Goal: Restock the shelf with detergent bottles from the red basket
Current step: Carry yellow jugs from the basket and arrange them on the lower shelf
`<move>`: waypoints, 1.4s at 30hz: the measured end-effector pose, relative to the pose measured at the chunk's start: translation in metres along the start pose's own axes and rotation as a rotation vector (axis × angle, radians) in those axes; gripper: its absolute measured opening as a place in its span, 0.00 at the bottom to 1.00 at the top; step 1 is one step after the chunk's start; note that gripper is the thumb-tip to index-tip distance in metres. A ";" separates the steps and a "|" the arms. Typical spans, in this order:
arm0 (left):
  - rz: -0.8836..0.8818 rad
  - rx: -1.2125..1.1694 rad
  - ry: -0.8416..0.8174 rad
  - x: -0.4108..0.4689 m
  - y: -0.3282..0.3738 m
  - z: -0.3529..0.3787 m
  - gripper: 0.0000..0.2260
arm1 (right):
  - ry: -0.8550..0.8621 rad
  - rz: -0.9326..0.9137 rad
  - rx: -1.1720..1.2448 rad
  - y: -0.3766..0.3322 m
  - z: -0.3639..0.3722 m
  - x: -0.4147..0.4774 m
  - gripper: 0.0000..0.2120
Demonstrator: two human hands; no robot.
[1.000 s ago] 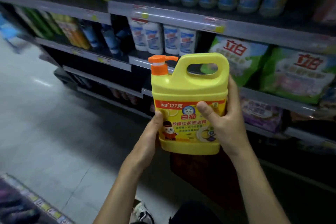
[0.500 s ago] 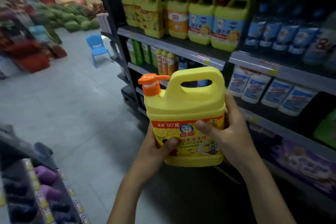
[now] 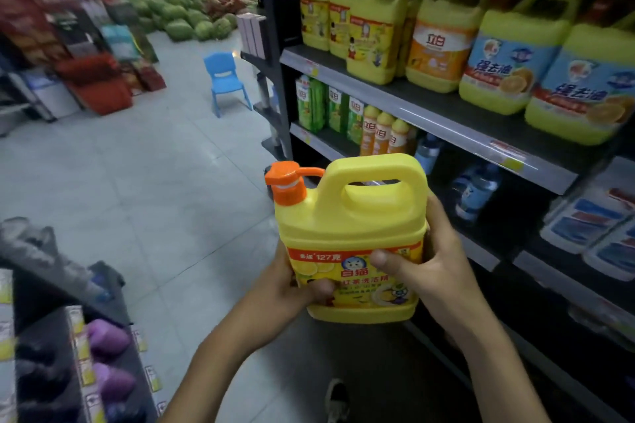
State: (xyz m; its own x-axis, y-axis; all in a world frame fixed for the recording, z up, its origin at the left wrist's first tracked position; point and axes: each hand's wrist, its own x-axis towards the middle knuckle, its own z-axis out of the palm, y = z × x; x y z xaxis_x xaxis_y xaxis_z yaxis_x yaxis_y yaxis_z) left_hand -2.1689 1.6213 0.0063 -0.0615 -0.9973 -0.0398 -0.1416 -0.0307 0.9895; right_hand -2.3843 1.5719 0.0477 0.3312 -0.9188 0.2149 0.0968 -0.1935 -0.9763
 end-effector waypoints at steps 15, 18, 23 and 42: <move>-0.062 -0.056 0.562 0.108 -0.029 -0.207 0.36 | -0.411 -0.036 0.022 0.063 0.163 0.272 0.39; -0.055 -0.075 0.555 0.140 -0.039 -0.253 0.35 | -0.416 -0.031 0.012 0.077 0.194 0.317 0.39; -0.012 -0.087 0.474 0.218 -0.041 -0.332 0.39 | -0.319 -0.051 -0.065 0.088 0.232 0.400 0.41; 0.177 -0.089 -0.331 0.570 0.021 -0.317 0.35 | 0.507 -0.147 -0.215 0.083 0.105 0.541 0.45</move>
State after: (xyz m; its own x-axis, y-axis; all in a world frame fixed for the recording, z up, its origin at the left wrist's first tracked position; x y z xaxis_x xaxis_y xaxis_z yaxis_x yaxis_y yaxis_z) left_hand -1.8936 1.0309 0.0485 -0.3949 -0.9128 0.1040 -0.0153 0.1197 0.9927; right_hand -2.0986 1.0948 0.0853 -0.1688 -0.9167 0.3623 -0.1032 -0.3491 -0.9314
